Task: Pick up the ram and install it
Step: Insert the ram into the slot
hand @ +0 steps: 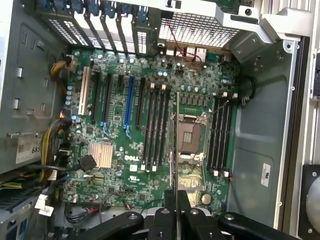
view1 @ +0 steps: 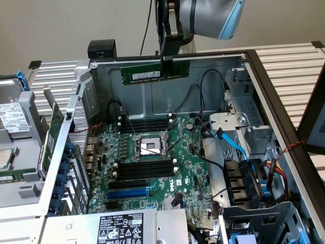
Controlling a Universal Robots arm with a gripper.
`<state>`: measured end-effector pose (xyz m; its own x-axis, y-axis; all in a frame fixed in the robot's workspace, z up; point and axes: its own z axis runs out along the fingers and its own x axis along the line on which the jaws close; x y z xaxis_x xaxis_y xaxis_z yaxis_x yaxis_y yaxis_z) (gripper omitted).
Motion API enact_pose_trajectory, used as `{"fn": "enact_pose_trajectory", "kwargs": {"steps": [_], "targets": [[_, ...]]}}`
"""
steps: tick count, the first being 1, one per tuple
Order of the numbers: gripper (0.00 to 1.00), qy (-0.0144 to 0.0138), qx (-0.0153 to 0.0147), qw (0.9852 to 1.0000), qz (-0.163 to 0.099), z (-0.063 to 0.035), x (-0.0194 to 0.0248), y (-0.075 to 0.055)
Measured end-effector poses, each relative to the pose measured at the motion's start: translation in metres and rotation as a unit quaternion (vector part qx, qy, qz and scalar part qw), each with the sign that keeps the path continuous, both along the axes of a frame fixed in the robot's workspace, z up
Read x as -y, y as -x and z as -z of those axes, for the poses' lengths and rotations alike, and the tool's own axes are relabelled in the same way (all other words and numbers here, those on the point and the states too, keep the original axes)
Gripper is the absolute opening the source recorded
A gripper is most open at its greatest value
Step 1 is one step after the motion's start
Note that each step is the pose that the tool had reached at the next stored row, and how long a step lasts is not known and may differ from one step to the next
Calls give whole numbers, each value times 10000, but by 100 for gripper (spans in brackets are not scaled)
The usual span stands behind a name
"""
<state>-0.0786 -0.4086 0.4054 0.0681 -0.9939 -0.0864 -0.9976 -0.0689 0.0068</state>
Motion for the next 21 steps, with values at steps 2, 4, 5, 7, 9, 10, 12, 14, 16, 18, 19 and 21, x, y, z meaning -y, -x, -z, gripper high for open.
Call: {"fn": "enact_pose_trajectory", "kwargs": {"steps": [2,4,5,7,9,10,12,14,16,18,19,21], "targets": [[14,-5,-9,10000,0,32,0,-6],[14,-7,-14,10000,1,67,0,-5],[14,-6,-19,10000,0,81,0,-6],[14,-6,-46,10000,-3,100,1,-6],[14,-6,-62,10000,-3,119,2,-4],[14,-6,-64,10000,-3,125,2,1],[14,6,-83,10000,-4,137,2,5],[14,9,-129,9999,-4,155,3,15],[14,9,-202,9998,-3,171,2,26],[14,23,-221,9998,-2,191,4,42],[14,37,-214,9998,1,199,3,54],[14,57,-184,9998,12,214,4,72]]}}
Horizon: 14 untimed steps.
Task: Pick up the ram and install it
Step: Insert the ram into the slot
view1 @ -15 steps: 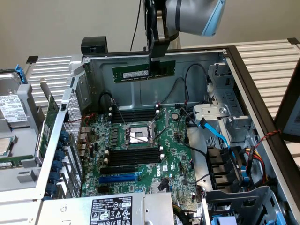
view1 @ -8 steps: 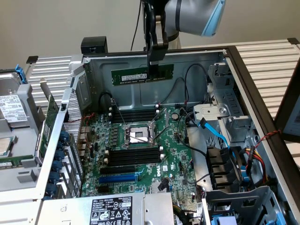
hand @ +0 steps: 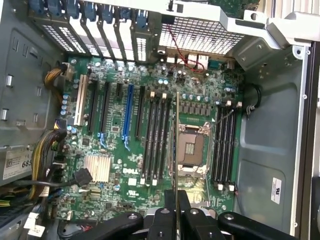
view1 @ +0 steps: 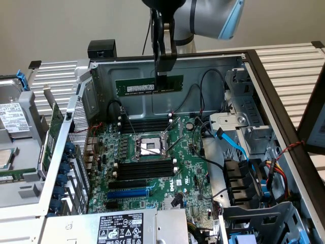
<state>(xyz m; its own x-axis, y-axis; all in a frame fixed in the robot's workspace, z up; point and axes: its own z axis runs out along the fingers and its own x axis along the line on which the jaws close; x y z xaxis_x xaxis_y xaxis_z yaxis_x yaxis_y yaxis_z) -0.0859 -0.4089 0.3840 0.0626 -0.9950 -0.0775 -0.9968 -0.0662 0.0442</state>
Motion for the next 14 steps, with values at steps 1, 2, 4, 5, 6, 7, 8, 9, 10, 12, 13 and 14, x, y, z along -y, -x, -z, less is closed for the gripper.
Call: {"fn": "enact_pose_trajectory", "kwargs": {"steps": [1,2,4,5,6,7,8,9,10,12,13,14], "targets": [[14,14,11,10000,11,7,0,8],[14,27,23,10000,23,15,0,15],[14,65,36,10000,53,30,0,31],[14,70,39,10000,56,37,2,44],[14,72,39,10000,56,44,4,50],[14,84,40,9999,59,53,4,58],[14,98,46,9999,68,62,4,72],[14,105,53,9999,82,71,4,81],[14,108,62,9999,102,81,4,87],[14,109,86,9998,165,98,4,89],[14,109,93,9997,211,108,4,89],[14,109,97,9996,261,121,4,89]]}}
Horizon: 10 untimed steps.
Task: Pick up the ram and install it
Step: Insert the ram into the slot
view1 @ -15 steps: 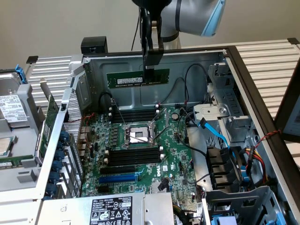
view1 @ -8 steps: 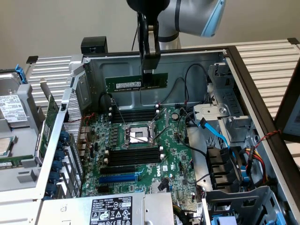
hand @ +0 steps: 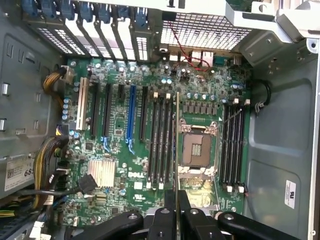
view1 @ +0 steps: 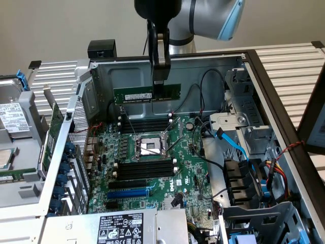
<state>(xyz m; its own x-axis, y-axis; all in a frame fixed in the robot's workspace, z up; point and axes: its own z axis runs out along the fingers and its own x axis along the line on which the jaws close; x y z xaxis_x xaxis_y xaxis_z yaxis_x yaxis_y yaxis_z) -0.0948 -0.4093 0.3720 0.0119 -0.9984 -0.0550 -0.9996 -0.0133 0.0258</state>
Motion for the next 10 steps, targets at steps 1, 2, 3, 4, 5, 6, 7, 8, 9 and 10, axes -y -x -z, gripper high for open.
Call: {"fn": "enact_pose_trajectory", "kwargs": {"steps": [1,2,3,4,5,6,7,8,9,10], "targets": [[14,0,1,10000,49,15,0,2],[14,1,3,10000,91,31,0,7],[14,6,6,9999,112,41,0,15],[14,13,12,9999,123,51,0,25],[14,22,17,9999,130,61,-1,38],[14,33,21,9999,136,72,-3,52],[14,47,25,9999,139,82,-5,67],[14,63,28,9999,140,90,-8,82],[14,81,31,9999,140,99,-13,97],[14,101,35,9998,140,108,-20,113]]}}
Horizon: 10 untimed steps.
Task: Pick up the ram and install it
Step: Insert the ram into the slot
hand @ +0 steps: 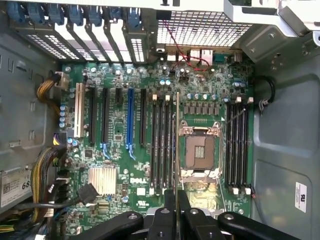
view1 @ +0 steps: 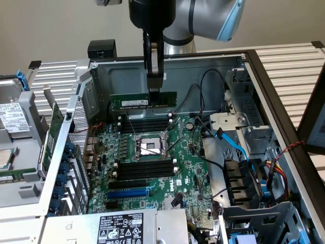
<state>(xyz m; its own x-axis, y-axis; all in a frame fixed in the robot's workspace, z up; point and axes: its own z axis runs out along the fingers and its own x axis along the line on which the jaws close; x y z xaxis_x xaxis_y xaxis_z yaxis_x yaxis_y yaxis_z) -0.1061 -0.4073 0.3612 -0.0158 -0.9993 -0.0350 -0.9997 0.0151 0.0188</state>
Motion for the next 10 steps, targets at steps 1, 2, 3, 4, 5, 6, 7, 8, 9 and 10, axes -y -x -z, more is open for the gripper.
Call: {"fn": "enact_pose_trajectory", "kwargs": {"steps": [1,2,3,4,5,6,7,8,9,10], "targets": [[14,21,4,10000,0,8,-10,14],[14,44,8,10000,0,14,-24,18],[14,60,8,10000,0,15,-36,18],[14,71,7,10000,1,14,-46,18],[14,71,8,10000,1,15,-46,18],[14,74,9,10000,3,15,-56,18],[14,78,7,10000,3,14,-79,18],[14,80,7,10000,3,14,-104,18],[14,80,8,10000,3,15,-129,18],[14,80,7,10000,2,16,-149,18]]}}
